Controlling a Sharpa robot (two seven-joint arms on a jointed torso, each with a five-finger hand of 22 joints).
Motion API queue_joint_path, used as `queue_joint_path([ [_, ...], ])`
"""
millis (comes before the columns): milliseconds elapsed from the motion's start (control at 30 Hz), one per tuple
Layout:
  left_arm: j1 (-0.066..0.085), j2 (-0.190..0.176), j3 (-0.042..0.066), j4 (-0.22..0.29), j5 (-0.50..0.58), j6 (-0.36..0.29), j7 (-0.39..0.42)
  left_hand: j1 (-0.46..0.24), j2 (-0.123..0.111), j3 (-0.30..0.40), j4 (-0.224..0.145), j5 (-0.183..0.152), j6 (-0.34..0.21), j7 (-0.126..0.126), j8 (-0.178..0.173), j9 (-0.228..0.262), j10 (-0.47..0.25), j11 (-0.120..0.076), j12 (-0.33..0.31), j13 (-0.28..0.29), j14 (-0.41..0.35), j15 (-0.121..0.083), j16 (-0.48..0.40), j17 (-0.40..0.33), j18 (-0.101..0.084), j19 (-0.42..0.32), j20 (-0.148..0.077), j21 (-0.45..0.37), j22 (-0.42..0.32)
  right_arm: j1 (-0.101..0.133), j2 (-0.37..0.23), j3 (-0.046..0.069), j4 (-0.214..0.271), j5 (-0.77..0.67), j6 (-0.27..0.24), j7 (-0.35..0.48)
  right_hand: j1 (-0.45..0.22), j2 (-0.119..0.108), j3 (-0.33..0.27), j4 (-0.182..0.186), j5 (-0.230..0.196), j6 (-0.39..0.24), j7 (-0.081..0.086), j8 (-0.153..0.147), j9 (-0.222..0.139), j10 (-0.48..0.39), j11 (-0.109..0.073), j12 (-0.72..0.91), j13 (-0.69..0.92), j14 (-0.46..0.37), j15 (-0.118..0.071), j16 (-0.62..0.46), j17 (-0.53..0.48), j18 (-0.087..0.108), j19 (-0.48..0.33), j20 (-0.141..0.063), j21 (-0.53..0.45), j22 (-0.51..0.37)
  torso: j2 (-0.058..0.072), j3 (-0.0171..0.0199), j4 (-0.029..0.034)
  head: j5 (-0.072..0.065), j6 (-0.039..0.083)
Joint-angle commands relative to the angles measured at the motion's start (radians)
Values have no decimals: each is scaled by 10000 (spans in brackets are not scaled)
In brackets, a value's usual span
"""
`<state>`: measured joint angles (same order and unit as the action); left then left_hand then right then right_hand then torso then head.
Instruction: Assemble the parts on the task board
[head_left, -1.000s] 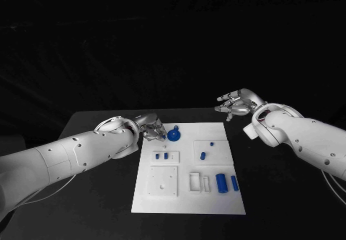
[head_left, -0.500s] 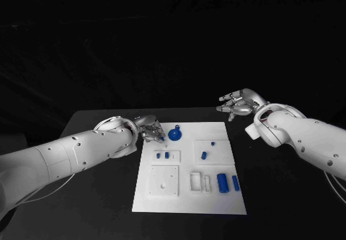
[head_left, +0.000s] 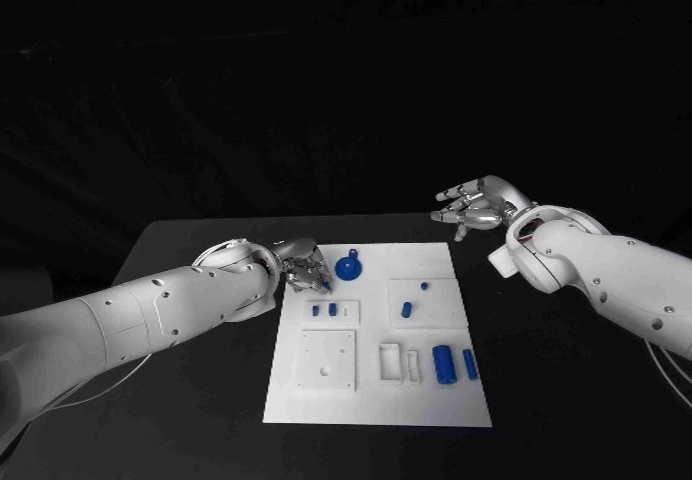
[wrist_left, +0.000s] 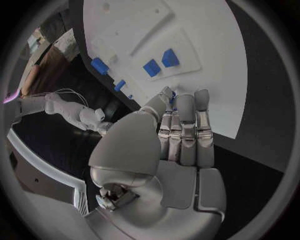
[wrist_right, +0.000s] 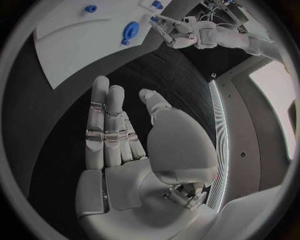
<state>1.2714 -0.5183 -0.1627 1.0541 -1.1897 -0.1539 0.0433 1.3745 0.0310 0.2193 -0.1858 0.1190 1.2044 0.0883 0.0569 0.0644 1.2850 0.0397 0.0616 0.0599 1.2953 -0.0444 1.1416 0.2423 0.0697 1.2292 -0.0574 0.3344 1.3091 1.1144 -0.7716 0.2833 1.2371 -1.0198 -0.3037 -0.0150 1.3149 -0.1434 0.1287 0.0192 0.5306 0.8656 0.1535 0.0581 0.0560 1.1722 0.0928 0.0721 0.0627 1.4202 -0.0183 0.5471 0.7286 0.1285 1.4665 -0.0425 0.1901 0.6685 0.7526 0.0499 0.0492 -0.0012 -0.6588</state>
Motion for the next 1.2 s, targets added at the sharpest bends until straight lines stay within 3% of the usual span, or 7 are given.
queue_joint_path([
  [33, -38, 43, -22, -21, -93, 179, 50, -3, 66, -47, -13, 21, 80, 7, 63, 18, 36, 4, -31, -5, 60, 22, -1, 0, 138, -2, -32, 5, 185, -2, 7, 3, 20, 9, 122, 90, -90, 15, -38, -41, 66, 7, 10, -13, 12, -64, -21, -47, -17, 4, 30, -40, -2, 189, 338, 77, 21, -9, -1, 5, 3, -18, -19],
  [1200, -240, 387, -145, -339, -140, 286, 39, 21, 130, -49, -58, 25, 50, 23, 67, 20, 8, 16, -30, -4, 63, 26, 2, 7, 153, 3, -30, 16, 190, -2, 0, 3, 24, 11, 122, 90, -90, 15, -38, -41, 66, 7, 10, -13, 12, -64, -21, -47, -17, 4, 30, -40, -2, 189, 338, 77, 21, -9, -8, 6, 7, -99, -41],
])
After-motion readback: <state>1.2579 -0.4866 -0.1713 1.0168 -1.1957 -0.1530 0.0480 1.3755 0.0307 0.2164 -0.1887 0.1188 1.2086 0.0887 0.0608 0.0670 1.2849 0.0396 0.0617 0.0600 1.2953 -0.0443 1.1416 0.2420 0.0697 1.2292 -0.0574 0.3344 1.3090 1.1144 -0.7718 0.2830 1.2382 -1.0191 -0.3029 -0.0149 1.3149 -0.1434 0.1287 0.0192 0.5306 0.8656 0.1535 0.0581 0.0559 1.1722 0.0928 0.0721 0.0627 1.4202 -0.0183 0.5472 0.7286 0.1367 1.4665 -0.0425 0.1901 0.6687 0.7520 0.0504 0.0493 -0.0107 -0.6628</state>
